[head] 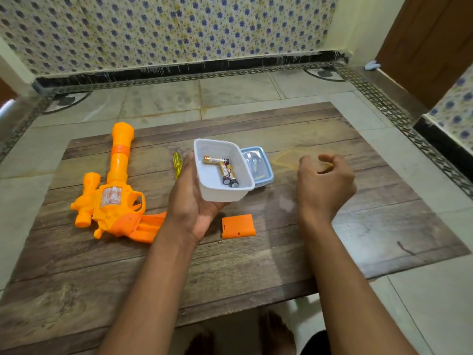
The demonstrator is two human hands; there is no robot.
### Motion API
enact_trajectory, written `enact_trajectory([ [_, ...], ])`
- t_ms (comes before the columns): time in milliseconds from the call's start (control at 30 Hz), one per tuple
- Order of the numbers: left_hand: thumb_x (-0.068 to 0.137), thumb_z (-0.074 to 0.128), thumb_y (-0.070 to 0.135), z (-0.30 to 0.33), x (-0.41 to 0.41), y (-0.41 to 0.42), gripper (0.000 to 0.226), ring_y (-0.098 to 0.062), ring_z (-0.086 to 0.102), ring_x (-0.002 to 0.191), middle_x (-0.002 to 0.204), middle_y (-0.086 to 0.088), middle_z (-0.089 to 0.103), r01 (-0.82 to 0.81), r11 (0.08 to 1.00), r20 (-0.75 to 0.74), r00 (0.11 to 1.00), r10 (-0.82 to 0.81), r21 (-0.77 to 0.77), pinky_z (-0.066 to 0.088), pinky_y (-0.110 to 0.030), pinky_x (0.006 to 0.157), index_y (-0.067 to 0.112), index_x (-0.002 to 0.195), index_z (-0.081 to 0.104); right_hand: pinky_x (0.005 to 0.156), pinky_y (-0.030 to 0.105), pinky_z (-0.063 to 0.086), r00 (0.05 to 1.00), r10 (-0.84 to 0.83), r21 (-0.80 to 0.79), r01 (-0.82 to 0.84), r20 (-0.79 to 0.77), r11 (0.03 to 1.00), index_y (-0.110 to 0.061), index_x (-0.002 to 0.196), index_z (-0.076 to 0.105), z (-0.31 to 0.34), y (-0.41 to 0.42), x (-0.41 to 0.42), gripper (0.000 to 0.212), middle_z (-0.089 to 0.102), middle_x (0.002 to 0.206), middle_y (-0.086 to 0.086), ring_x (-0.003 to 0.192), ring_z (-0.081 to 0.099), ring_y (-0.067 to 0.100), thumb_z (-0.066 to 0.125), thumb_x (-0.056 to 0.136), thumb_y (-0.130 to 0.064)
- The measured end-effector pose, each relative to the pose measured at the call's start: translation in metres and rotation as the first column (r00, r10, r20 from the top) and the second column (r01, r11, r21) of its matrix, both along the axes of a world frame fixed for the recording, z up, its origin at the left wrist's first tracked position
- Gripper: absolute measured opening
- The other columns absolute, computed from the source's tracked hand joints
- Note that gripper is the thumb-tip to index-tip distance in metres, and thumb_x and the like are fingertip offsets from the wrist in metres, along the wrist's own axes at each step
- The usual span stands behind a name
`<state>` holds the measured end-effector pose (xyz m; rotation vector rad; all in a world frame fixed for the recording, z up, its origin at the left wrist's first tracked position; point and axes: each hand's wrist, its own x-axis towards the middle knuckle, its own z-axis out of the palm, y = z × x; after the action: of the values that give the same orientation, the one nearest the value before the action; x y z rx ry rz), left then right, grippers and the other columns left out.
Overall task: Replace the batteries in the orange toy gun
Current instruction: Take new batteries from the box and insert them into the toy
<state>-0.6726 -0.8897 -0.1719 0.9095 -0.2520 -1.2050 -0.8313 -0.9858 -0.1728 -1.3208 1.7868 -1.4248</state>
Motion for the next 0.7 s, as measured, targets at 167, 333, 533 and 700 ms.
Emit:
enact_trajectory([
  [167, 0.109, 0.032, 0.046, 0.002, -0.002, 0.0, 0.052, -0.031, 0.072, 0.108, 0.127, -0.014, 0.071, -0.003, 1.0, -0.016, 1.0, 0.003, -0.006, 0.062, -0.052, 0.079, 0.013, 0.138, 0.06, 0.094, 0.039, 0.054, 0.982, 0.149, 0.147, -0.132, -0.114, 0.98, -0.014, 0.133, 0.067, 0.003, 0.007, -0.002, 0.058, 0.074, 0.113, 0.009, 0.11, 0.066, 0.029, 0.065, 0.086, -0.048],
  [333, 0.109, 0.033, 0.048, 0.004, 0.002, -0.001, 0.054, -0.03, 0.072, 0.108, 0.129, -0.013, 0.07, -0.055, 0.998, -0.006, 0.998, 0.055, 0.012, 0.062, -0.049, 0.075, 0.013, 0.144, 0.055, 0.076, 0.035, 0.053, 0.93, 0.304, 0.274, -0.243, -0.208, 0.93, -0.009, 0.109, 0.071, 0.002, 0.014, -0.012, 0.036, 0.068, 0.093, 0.003, 0.09, 0.063, 0.026, 0.067, 0.086, -0.035],
  [533, 0.109, 0.032, 0.05, 0.006, 0.0, 0.0, 0.056, -0.031, 0.07, 0.11, 0.13, -0.015, 0.07, -0.056, 0.998, -0.002, 0.998, 0.057, 0.034, 0.063, -0.05, 0.079, 0.013, 0.144, 0.055, 0.077, 0.033, 0.041, 0.896, 0.326, 0.304, -0.234, -0.302, 0.924, 0.0, 0.12, 0.067, 0.002, 0.018, -0.02, 0.045, 0.068, 0.11, 0.018, 0.096, 0.059, 0.032, 0.069, 0.088, -0.031],
  [700, 0.103, 0.044, 0.053, 0.006, -0.001, 0.002, 0.057, -0.037, 0.058, 0.129, 0.142, -0.019, 0.059, -0.117, 0.992, 0.202, 0.974, 0.107, 0.038, 0.058, -0.055, 0.093, 0.015, 0.144, 0.052, 0.073, 0.013, 0.043, 0.888, 0.34, -0.057, -0.374, -0.309, 0.926, -0.012, 0.107, 0.076, 0.002, 0.023, 0.001, 0.018, 0.07, 0.095, 0.006, 0.087, 0.064, 0.018, 0.065, 0.094, -0.021],
])
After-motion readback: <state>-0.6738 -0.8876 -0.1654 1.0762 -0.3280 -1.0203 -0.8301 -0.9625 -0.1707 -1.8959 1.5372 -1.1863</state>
